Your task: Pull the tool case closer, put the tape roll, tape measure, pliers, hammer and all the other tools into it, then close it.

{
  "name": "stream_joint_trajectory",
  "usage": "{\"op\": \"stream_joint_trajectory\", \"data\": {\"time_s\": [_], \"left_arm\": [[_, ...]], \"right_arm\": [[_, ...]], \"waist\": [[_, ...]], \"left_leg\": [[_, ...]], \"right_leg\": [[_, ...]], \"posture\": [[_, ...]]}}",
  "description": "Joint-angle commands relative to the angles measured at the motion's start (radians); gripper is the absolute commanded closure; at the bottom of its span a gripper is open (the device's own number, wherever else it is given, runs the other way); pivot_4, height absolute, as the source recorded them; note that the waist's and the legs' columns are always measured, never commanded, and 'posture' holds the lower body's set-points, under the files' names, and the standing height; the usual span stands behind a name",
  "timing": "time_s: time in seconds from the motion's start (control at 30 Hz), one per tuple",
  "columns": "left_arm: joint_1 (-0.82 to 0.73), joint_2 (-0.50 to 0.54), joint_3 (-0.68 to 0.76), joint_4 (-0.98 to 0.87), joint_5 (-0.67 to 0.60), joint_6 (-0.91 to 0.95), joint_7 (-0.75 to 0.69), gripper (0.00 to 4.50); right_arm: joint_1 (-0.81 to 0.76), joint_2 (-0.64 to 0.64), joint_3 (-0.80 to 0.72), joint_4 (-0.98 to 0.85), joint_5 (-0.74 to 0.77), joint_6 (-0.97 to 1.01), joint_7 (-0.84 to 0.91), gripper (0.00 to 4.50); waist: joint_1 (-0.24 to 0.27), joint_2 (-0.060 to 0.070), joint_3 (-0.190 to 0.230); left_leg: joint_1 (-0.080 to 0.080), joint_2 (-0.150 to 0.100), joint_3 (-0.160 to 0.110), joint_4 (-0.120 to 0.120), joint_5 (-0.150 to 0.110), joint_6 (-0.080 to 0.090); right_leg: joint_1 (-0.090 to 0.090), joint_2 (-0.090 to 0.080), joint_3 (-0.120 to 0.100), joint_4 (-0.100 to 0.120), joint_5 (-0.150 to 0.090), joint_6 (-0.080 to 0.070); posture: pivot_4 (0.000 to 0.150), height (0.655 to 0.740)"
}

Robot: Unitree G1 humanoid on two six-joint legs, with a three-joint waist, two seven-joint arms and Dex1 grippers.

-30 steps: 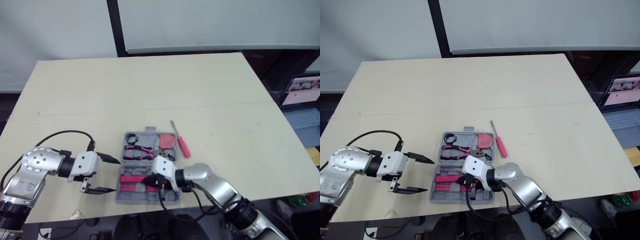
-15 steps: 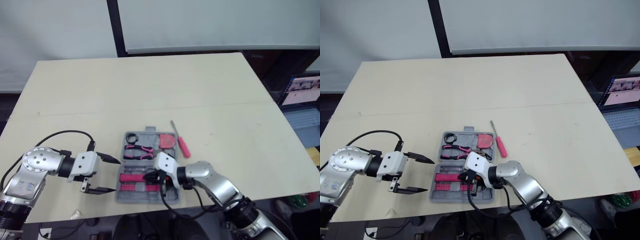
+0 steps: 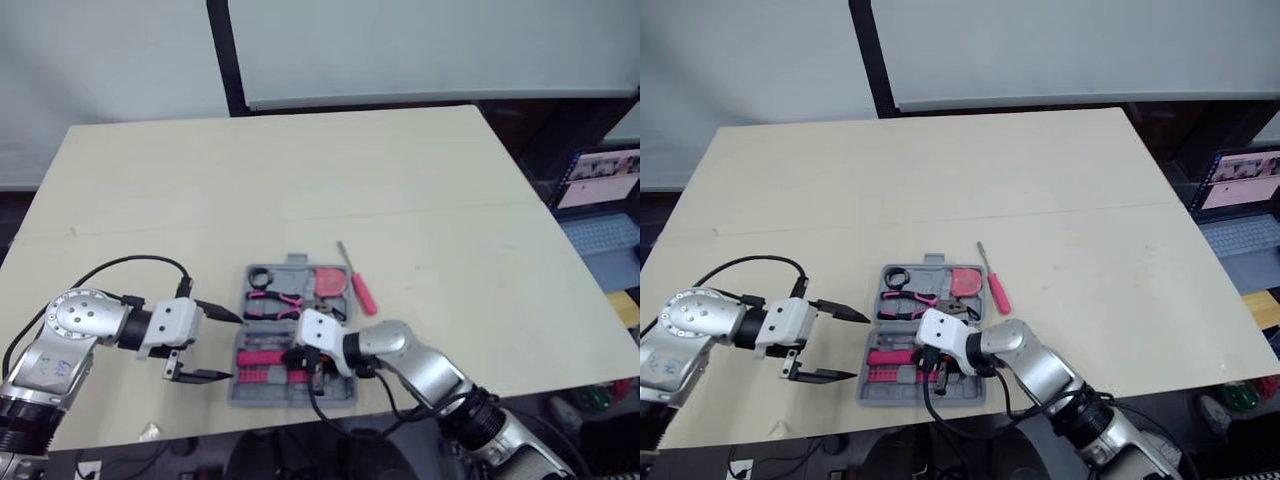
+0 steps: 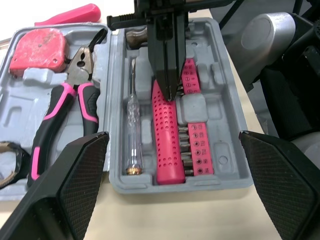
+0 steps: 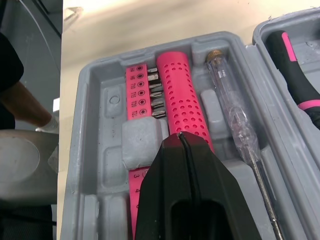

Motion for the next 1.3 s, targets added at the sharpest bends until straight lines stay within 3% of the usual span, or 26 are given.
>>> {"op": "stream_joint_trajectory", "data": {"time_s": [0.03,0.33,0.6,0.73,0.83,0.93,1.07,1.3], "left_arm": [[0.003,0.001,0.010,-0.024,-0.008,0.004,0.003,0.00],[0.005,0.003,0.013,-0.033,-0.010,0.011,0.005,0.00],[0.002,-0.021,0.022,-0.029,-0.022,0.025,0.032,0.00],[0.064,-0.045,0.103,-0.083,-0.114,0.178,0.118,0.00],[0.155,-0.048,0.197,-0.137,-0.182,0.288,0.179,0.00],[0.277,-0.055,0.316,-0.146,-0.185,0.311,0.231,0.00],[0.400,-0.081,0.466,-0.082,-0.168,0.311,0.301,0.00],[0.538,-0.103,0.670,0.058,-0.137,0.262,0.360,0.00]], "right_arm": [[0.052,-0.039,0.036,0.092,-0.071,0.149,-0.061,4.46],[0.067,-0.012,-0.023,0.070,-0.025,0.108,-0.086,4.46],[0.118,-0.017,-0.180,-0.171,0.148,-0.060,0.009,4.46],[0.180,-0.081,-0.360,-0.330,0.272,0.018,-0.007,4.46],[0.253,-0.199,-0.523,-0.408,0.345,0.105,-0.002,3.68],[0.388,-0.362,-0.722,-0.437,0.383,0.122,0.038,2.17],[0.570,-0.478,-0.975,-0.370,0.393,0.087,0.068,0.19],[0.773,-0.532,-1.241,-0.242,0.366,0.018,0.095,0.08]], "waist": [[0.000,0.000,-0.001],[0.013,-0.004,-0.010],[0.027,-0.002,-0.008],[0.021,-0.004,-0.006],[0.022,-0.004,-0.005],[0.024,-0.003,-0.004],[0.024,-0.003,-0.002],[0.020,-0.004,-0.002]], "left_leg": [[0.006,0.000,0.000,-0.002,-0.001,0.000],[0.013,-0.001,0.000,-0.004,-0.006,0.005],[0.006,-0.001,0.000,-0.004,-0.007,0.005],[0.005,0.000,0.000,-0.004,-0.008,0.005],[0.005,0.000,0.000,-0.004,-0.009,0.005],[0.006,0.000,0.000,-0.005,-0.009,0.006],[0.006,0.000,0.000,-0.006,-0.009,0.006],[0.007,-0.001,0.001,-0.007,-0.011,0.006]], "right_leg": [[0.006,0.000,0.000,-0.003,0.000,-0.001],[0.014,-0.001,-0.001,-0.006,-0.001,-0.002],[0.008,-0.001,-0.001,-0.007,-0.001,-0.002],[0.008,-0.001,0.000,-0.007,-0.001,-0.002],[0.008,-0.001,0.000,-0.008,-0.002,-0.002],[0.009,-0.001,0.000,-0.011,-0.002,-0.002],[0.010,-0.001,0.000,-0.014,-0.002,-0.002],[0.012,-0.001,0.001,-0.017,-0.002,-0.002]], "posture": [[0.150,0.7400],[0.150,0.7400],[0.150,0.7400],[0.150,0.7400],[0.150,0.7400],[0.150,0.7400],[0.150,0.7400],[0.150,0.7400]]}}
